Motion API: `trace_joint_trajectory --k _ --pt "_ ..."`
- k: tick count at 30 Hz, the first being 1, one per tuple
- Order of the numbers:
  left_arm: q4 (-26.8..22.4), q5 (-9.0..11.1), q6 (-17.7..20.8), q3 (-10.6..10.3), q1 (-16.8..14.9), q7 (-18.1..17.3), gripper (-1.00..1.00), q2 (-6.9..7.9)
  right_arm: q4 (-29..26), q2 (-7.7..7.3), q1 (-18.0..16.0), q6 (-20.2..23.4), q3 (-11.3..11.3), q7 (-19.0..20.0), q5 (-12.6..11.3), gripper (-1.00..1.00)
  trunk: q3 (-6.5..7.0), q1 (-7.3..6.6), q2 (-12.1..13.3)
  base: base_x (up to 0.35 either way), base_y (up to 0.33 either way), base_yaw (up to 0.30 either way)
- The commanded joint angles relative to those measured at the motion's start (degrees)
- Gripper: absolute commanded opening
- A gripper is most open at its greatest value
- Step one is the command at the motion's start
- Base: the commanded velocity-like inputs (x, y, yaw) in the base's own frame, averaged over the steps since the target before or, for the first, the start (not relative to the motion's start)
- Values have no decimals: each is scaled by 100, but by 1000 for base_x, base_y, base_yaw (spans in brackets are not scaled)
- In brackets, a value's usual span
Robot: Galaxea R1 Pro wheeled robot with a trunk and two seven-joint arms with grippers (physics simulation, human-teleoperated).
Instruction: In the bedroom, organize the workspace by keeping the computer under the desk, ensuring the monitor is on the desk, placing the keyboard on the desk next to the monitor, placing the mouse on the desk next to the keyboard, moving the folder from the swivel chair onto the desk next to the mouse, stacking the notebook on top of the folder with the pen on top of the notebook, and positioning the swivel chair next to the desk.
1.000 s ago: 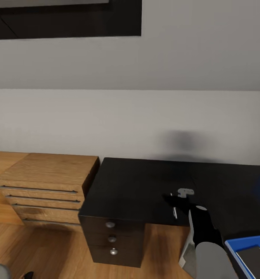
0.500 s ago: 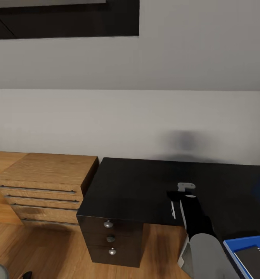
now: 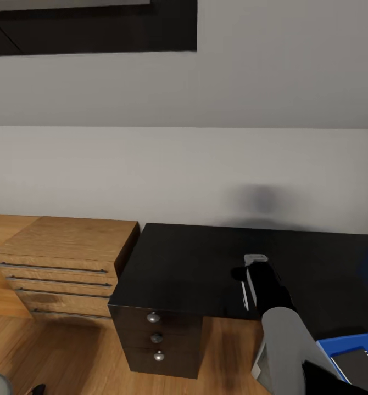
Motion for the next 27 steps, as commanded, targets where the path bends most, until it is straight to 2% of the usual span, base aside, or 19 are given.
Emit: trace_joint_trajectory --k 1,4,9,13,21,23,27 --pt "-1 -54 -14 50 -3 -18 100 -1 28 8 -23 137 -29 47 60 100 -7 0 -4 46 0 0" --pt "-1 -54 -14 50 -3 -19 100 0 64 8 -37 354 -30 48 62 100 -7 0 -4 105 0 0" --pt "-1 -52 -14 50 -3 -19 100 0 92 8 -50 1100 -30 53 65 100 -7 0 -4 240 0 0" --pt "-1 -53 -14 50 -3 -15 100 0 86 8 -52 1494 -36 56 73 100 -7 0 -4 192 0 0" --pt "-1 -46 -14 51 -3 -12 100 1 82 8 -53 1685 -64 68 75 100 -7 0 -4 44 0 0" --pt "-1 -45 -14 50 -3 -12 100 1 90 -88 -53 1696 -73 91 67 100 -7 0 -4 9 0 0" --pt "-1 -45 -14 50 -3 -11 100 1 115 -187 -53 1703 -80 144 65 100 -7 0 -4 5 0 0"
